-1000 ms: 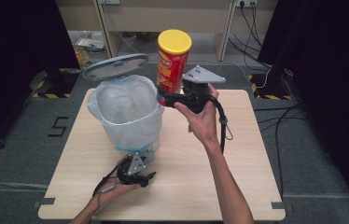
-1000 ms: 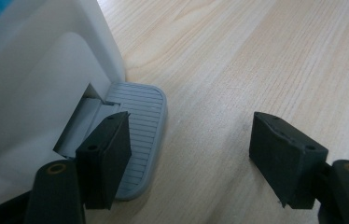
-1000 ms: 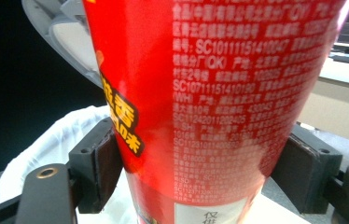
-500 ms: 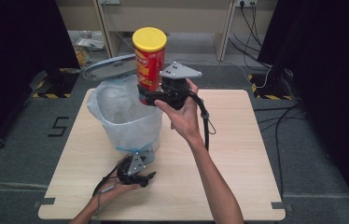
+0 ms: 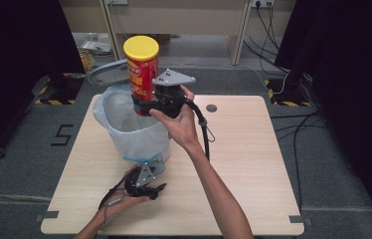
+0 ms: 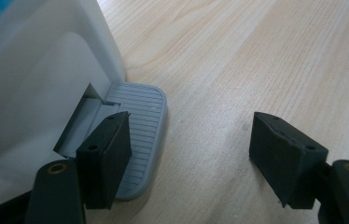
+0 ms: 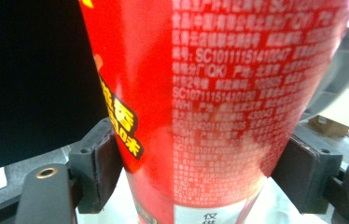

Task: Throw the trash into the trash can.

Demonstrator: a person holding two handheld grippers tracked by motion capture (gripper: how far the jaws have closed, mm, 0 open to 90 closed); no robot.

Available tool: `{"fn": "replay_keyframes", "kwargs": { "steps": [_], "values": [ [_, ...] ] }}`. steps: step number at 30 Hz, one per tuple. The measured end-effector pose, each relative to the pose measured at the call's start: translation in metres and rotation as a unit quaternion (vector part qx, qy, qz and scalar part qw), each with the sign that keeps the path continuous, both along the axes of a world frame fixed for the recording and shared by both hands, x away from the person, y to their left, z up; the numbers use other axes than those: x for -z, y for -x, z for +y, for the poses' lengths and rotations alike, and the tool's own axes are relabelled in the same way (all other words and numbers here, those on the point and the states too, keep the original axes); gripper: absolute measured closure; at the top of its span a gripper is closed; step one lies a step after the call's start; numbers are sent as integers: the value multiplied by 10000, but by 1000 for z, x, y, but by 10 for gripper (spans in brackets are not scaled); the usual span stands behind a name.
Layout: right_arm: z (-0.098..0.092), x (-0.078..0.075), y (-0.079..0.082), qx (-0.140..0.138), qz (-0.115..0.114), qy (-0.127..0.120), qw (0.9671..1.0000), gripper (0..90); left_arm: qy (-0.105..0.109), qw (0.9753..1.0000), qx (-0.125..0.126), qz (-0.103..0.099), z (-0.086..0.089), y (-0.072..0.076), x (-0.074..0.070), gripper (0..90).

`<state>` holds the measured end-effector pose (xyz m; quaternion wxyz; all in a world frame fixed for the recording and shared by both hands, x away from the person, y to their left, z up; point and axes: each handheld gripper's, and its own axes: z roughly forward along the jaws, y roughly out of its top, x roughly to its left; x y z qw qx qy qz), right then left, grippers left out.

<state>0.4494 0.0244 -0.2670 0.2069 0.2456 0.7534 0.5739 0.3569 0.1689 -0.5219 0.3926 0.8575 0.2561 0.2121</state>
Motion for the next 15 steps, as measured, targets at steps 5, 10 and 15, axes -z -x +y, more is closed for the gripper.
{"fn": "replay_keyframes", "kwargs": {
  "steps": [5,10,15],
  "values": [
    [7,6,-2,-83,93,59,9999,243,7,10000,-7,-11,0,0,0,288],
    [9,10,-5,-171,254,89,9995,241,11,10000,-8,-13,0,0,0,288],
    [11,12,-4,-204,277,142,9993,229,25,10000,-6,-5,0,0,0,288]
  ]
}}
